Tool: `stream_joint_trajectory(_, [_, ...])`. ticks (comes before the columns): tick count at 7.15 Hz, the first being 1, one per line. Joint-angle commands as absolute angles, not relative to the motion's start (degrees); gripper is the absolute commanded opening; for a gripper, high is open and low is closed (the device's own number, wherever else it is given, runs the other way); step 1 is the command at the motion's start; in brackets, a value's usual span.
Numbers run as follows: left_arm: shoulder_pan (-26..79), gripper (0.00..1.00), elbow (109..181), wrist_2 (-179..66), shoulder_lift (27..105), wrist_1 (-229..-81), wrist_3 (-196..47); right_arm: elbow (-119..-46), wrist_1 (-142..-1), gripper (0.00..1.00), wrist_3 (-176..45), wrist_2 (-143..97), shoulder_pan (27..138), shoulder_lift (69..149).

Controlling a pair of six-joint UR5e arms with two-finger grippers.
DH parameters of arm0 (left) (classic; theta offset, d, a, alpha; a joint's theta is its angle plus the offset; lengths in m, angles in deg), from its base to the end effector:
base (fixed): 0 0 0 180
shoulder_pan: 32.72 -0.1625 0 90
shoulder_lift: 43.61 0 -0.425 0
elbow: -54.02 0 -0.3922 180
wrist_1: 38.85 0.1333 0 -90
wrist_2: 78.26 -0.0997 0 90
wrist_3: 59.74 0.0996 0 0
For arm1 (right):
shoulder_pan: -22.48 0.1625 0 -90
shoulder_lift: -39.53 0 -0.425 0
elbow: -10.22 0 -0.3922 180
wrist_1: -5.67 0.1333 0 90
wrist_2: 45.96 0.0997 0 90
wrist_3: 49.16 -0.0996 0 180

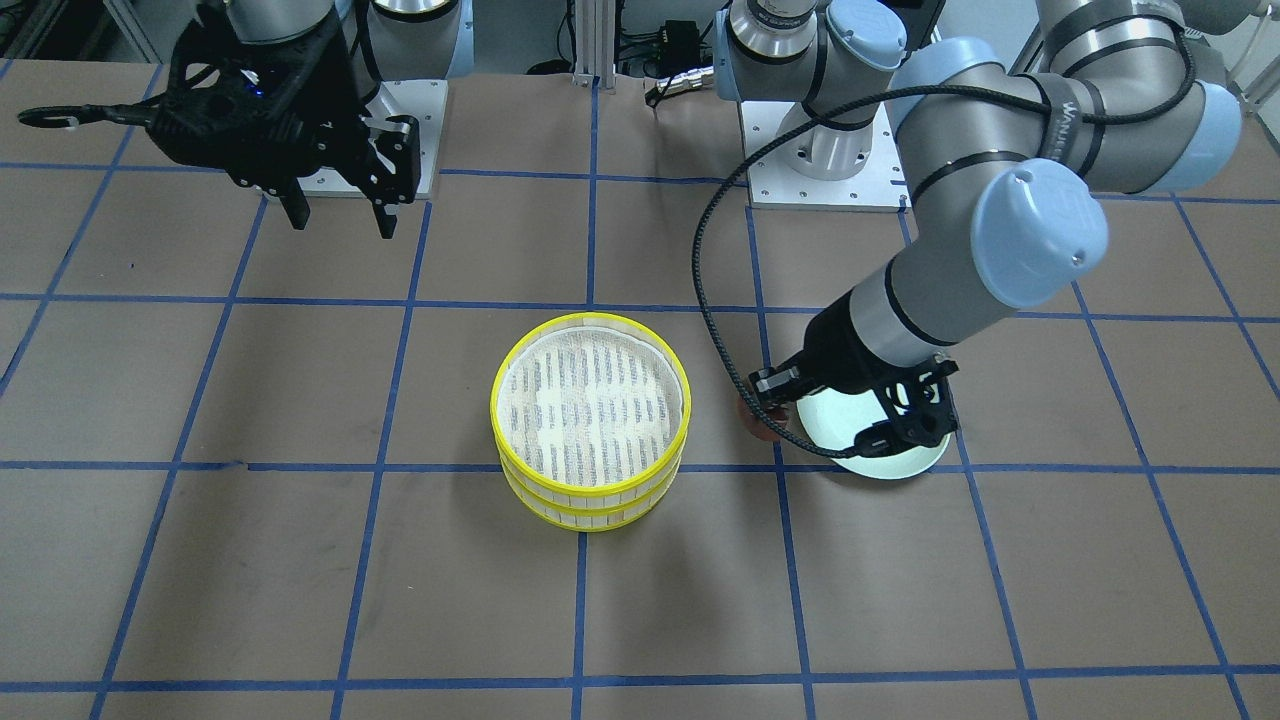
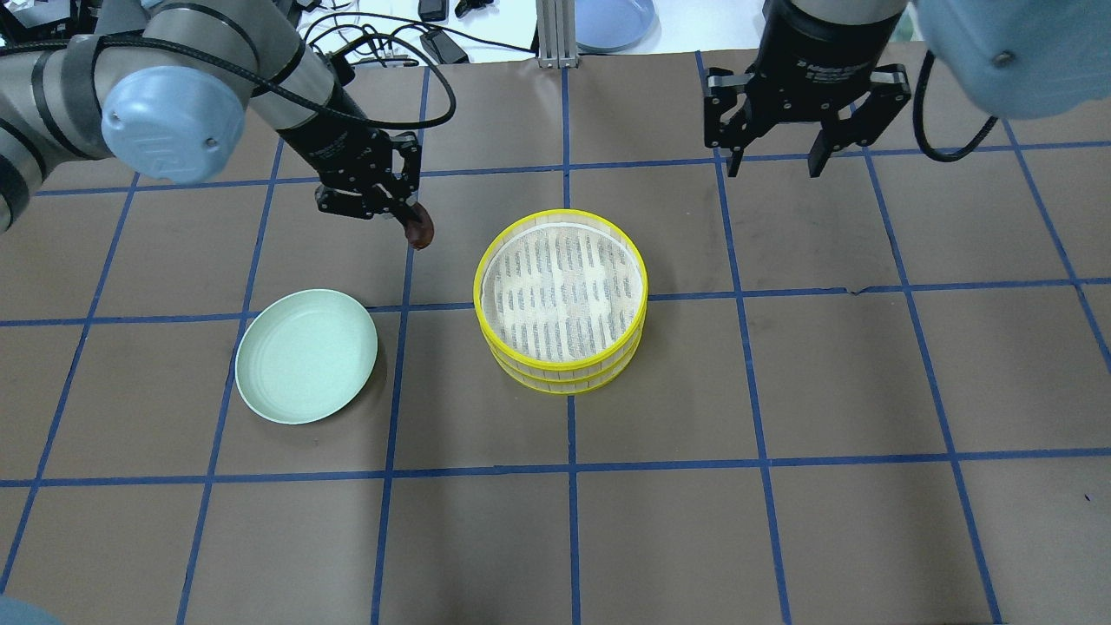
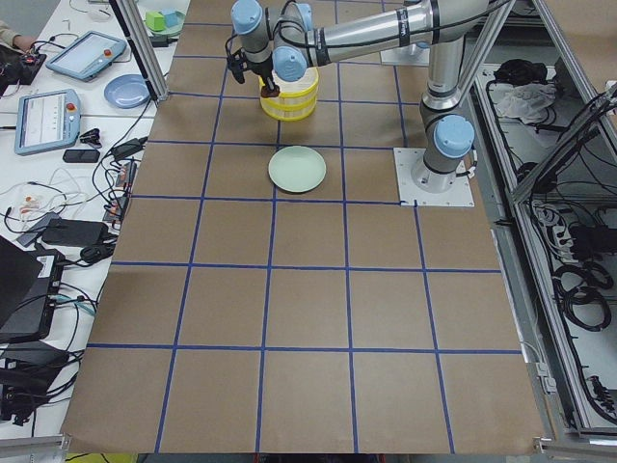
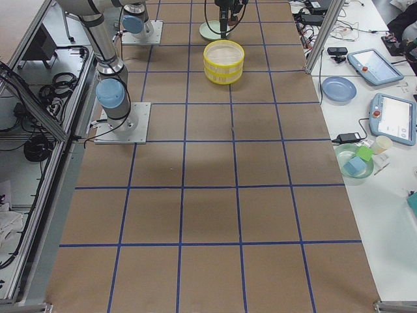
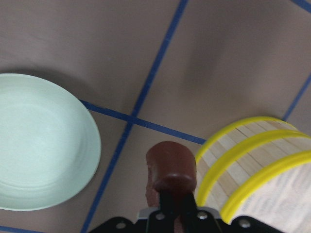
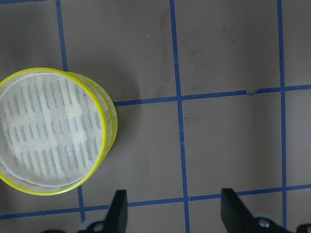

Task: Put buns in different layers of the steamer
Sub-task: 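Carry the brown bun with the left gripper over the top steamer tier, then lower and release the brown bun into the top tier with the left gripper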

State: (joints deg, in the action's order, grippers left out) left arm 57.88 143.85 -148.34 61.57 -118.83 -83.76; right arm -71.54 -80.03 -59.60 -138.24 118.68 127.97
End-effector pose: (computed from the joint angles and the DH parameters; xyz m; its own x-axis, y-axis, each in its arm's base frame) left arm -0.1733 -0.5795 0.3691 -0.8632 -0.4236 0.2746 -0.3733 0.9018 0.2176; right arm 0.1831 -0.4879 0.5377 -0.9966 0.0755 0.0316 0.0739 0.9961 -0.0480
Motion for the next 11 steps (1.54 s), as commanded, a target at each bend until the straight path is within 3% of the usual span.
stream_joint_trajectory(1, [62.9,0.0,144.9,-140.0,62.8,-115.1,-88.9,-71.8,-79.3,0.73,-57.9,-137.9,117.7,128.7])
stream_joint_trajectory(2, [64.3,0.0,146.0,-139.3,63.5,-114.8,-89.3,-71.9,-78.8,0.73,-58.0,-136.2,117.8,128.9])
stream_joint_trajectory(3, [65.3,0.07,147.3,-139.3,63.7,-114.9,-88.8,-71.9,-78.3,0.92,-58.3,-135.9,117.8,128.8])
stream_joint_trajectory(4, [66.6,0.3,148.1,-139.4,63.6,-114.8,-88.6,-71.9,-78.4,1.0,-58.4,-136.3,117.8,128.9])
stream_joint_trajectory(5, [66.7,0.9,148.0,-139.5,63.6,-114.7,-88.5,-71.9,-78.5,1.0,-58.3,-136.8,117.8,128.8])
stream_joint_trajectory(6, [66.7,1.0,148.0,-139.7,63.6,-113.2,-88.5,-71.9,-78.6,1.0,-58.4,-136.8,117.8,128.8])
stream_joint_trajectory(9, [66.6,1.0,147.4,-142.1,63.4,-113.0,-88.2,-71.9,-78.5,1.0,-57.9,-136.8,117.8,128.8])
stream_joint_trajectory(11, [64.7,1.0,145.8,-157.6,60.9,-113.3,-77.7,-71.9,-78.5,1.0,-57.9,-136.8,117.8,128.8])
